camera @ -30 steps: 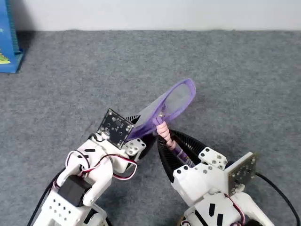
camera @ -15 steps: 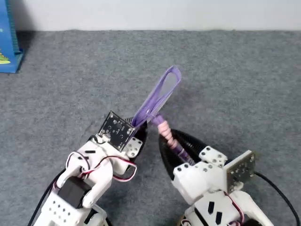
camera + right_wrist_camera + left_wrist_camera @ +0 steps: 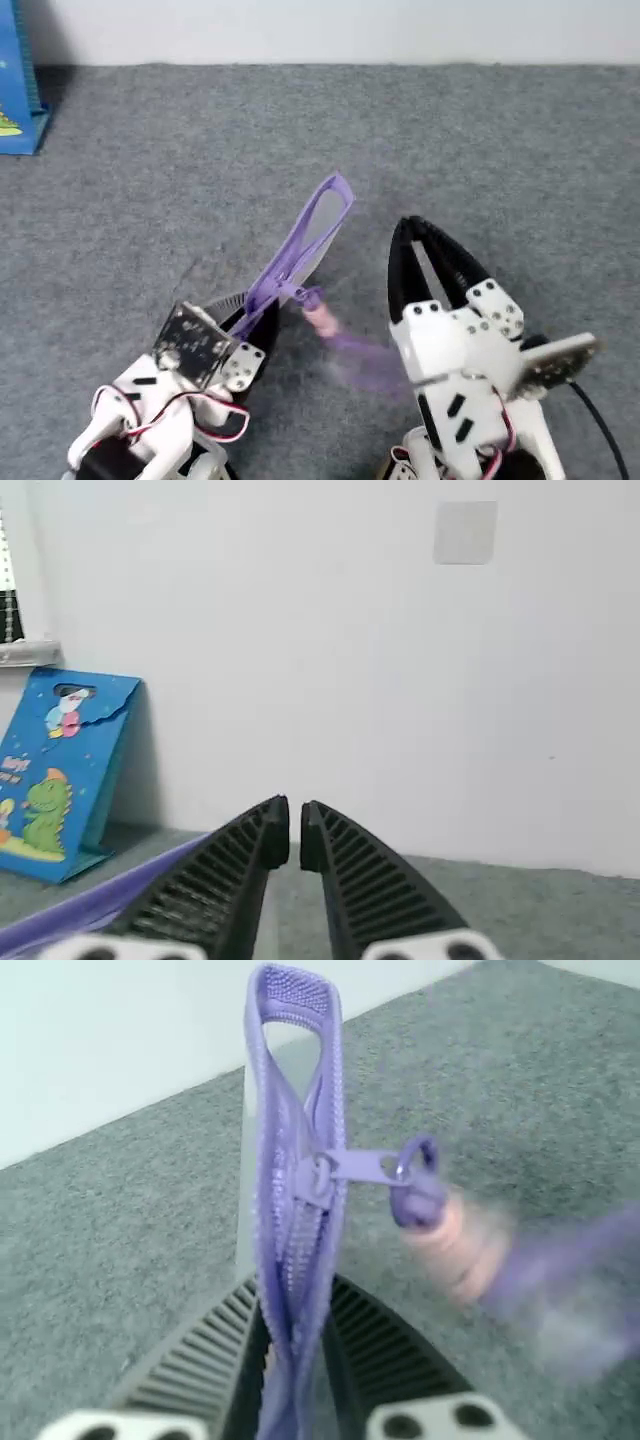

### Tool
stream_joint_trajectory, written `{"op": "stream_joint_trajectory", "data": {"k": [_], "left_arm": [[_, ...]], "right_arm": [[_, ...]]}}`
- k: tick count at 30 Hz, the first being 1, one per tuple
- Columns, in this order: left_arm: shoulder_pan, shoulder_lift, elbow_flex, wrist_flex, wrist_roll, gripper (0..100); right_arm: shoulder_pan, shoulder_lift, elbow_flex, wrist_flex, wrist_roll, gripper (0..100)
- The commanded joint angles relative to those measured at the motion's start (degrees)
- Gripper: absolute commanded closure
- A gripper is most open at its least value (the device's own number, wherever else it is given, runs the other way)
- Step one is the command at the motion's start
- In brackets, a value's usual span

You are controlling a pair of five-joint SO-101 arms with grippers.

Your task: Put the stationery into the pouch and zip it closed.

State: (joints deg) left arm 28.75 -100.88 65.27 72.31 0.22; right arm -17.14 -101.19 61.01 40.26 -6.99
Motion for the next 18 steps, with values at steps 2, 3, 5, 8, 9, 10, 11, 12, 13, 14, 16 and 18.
{"op": "stream_joint_trajectory", "data": {"k": [2,3,5,8,9,10,11,12,13,14,16,18], "left_arm": [[-0.18,-3.16,-1.36,2.90,0.62,99],[-0.18,-3.25,-1.36,3.16,0.62,99],[-0.18,-3.25,-1.10,3.08,0.79,99],[-0.18,-3.25,0.22,2.29,0.88,99],[-0.18,-3.25,0.92,1.76,0.88,99],[-0.26,-3.25,1.54,1.32,0.88,99],[-0.26,-3.25,2.15,0.97,0.88,99],[-0.26,-3.25,2.68,0.62,0.88,99],[-0.26,-3.25,2.95,0.35,0.88,99],[-0.26,-3.25,2.95,0.35,0.88,99],[-0.26,-3.25,2.86,0.35,0.88,99],[-0.26,-3.25,2.77,0.35,0.88,99]], "right_arm": [[3.03,1.01,3.34,-7.08,0.09,99.1],[3.03,1.01,3.87,-7.43,0.09,99.2],[2.59,0.92,4.04,-6.99,0.09,99.2],[2.51,0.40,3.08,-5.05,0.00,99.1],[2.42,0.40,1.93,-3.30,0.00,99.0],[2.24,0.40,0.35,-0.48,0.00,99.0],[1.01,0.40,-1.58,3.12,0.00,98.9],[-1.19,0.40,-3.60,7.08,0.00,98.8],[-3.74,0.40,-5.54,11.38,0.00,98.3],[-6.64,0.40,-7.38,16.04,0.00,96.4],[-11.82,0.40,-10.46,24.04,-0.09,89.8],[-16.57,0.40,-12.57,30.55,-0.44,82.4]]}}
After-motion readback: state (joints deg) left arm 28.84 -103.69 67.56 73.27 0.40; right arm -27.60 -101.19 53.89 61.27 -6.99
